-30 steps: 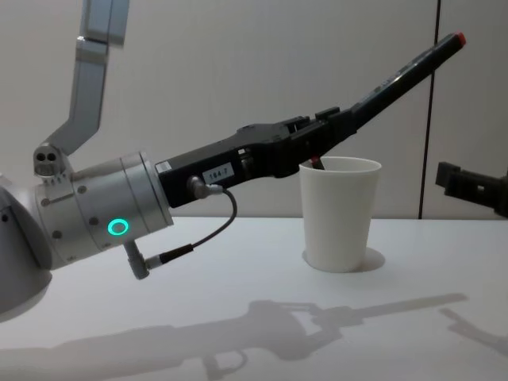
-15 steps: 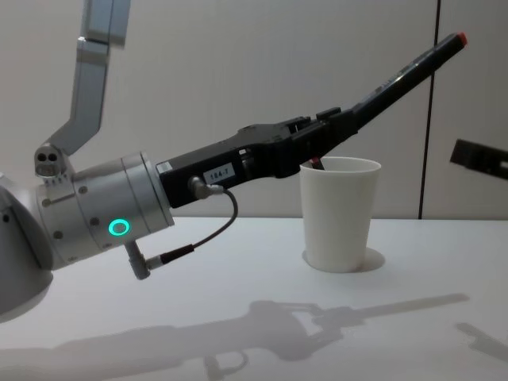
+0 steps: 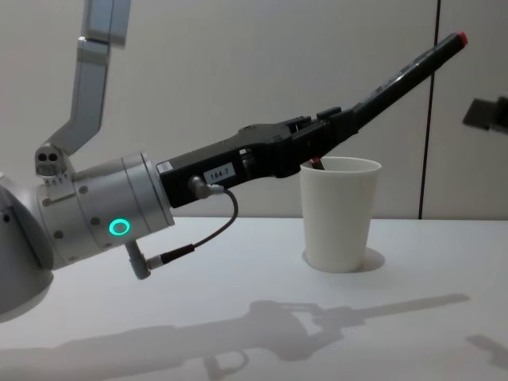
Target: Place the pen into the pen holder.
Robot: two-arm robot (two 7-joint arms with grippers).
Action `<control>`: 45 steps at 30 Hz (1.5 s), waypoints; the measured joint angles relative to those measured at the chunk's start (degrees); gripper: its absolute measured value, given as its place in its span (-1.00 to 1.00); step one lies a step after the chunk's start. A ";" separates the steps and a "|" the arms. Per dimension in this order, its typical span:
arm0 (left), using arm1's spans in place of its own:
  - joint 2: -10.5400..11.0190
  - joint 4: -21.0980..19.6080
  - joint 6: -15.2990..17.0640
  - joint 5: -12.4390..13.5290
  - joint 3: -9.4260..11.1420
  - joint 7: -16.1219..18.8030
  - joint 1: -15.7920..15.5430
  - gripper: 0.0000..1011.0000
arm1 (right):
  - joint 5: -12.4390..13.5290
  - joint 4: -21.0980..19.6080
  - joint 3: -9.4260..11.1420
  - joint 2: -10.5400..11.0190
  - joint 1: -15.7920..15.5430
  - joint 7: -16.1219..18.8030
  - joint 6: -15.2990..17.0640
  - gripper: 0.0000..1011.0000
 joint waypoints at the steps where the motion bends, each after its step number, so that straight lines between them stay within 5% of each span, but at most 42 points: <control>1: 0.00 0.00 0.00 0.00 0.00 0.00 0.00 -0.62 | 0.69 -0.11 0.18 -0.08 -0.04 0.17 0.37 0.98; 19: 0.00 0.00 0.00 0.01 0.00 0.00 0.00 -0.62 | 17.05 -2.75 2.26 -3.20 -0.60 0.71 9.17 0.98; 30: 0.00 0.00 0.00 0.01 0.00 0.01 0.00 -0.62 | 20.27 -4.34 2.06 -5.67 -0.99 -1.76 9.56 0.98; 45: 0.00 0.00 0.00 0.01 0.00 0.01 0.01 -0.62 | 18.97 -4.40 0.62 -7.94 0.47 -5.33 6.00 0.98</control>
